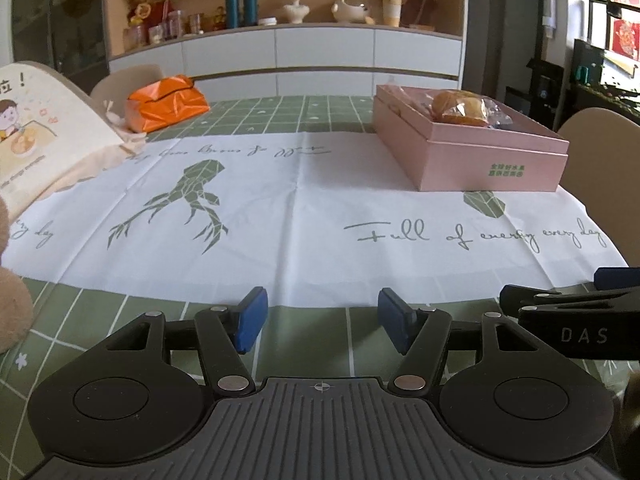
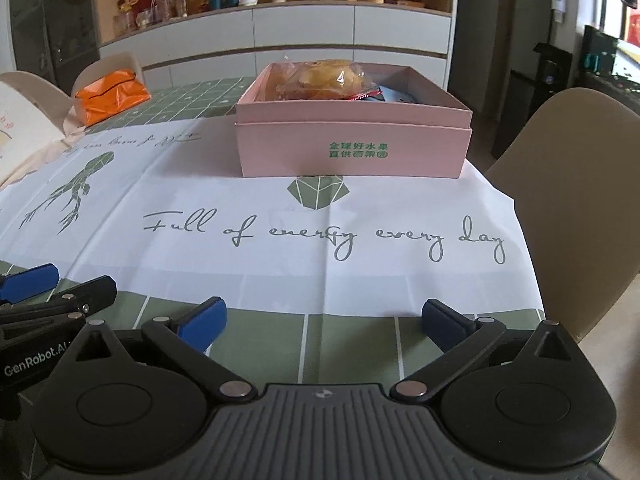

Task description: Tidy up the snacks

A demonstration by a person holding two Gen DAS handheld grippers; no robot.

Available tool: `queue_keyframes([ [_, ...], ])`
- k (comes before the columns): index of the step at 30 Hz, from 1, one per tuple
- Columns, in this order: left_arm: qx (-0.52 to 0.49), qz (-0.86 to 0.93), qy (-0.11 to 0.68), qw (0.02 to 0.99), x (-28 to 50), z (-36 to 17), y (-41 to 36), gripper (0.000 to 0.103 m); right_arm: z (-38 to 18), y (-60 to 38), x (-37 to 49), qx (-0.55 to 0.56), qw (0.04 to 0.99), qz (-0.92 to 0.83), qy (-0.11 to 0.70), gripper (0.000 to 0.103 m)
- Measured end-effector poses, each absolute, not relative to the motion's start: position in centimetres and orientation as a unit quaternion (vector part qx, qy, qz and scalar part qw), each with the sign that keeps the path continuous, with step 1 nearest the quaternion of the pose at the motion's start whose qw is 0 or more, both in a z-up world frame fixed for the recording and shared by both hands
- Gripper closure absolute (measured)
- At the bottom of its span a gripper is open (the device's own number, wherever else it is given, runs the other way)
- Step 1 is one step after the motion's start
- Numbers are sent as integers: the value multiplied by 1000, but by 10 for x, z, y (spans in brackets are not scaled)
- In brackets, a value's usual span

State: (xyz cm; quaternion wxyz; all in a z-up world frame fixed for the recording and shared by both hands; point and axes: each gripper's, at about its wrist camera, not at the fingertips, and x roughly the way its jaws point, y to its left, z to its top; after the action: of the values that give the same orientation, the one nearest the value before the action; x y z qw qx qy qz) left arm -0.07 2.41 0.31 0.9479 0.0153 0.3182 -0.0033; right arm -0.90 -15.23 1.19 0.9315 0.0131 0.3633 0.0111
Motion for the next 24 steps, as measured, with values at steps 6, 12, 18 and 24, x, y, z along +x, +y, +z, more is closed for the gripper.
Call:
queue_keyframes([
  [6, 18, -11, 319, 948, -1, 3, 23, 37, 9, -151, -12, 13, 939, 15, 343, 0],
  [12, 23, -19, 317, 948, -5, 3, 21, 38, 10, -151, -13, 13, 939, 16, 343, 0],
  [18, 22, -19, 318, 948, -5, 3, 20, 38, 10, -151, -13, 13, 939, 16, 343, 0],
  [24, 22, -19, 318, 948, -5, 3, 20, 38, 10, -151, -13, 13, 939, 16, 343, 0],
])
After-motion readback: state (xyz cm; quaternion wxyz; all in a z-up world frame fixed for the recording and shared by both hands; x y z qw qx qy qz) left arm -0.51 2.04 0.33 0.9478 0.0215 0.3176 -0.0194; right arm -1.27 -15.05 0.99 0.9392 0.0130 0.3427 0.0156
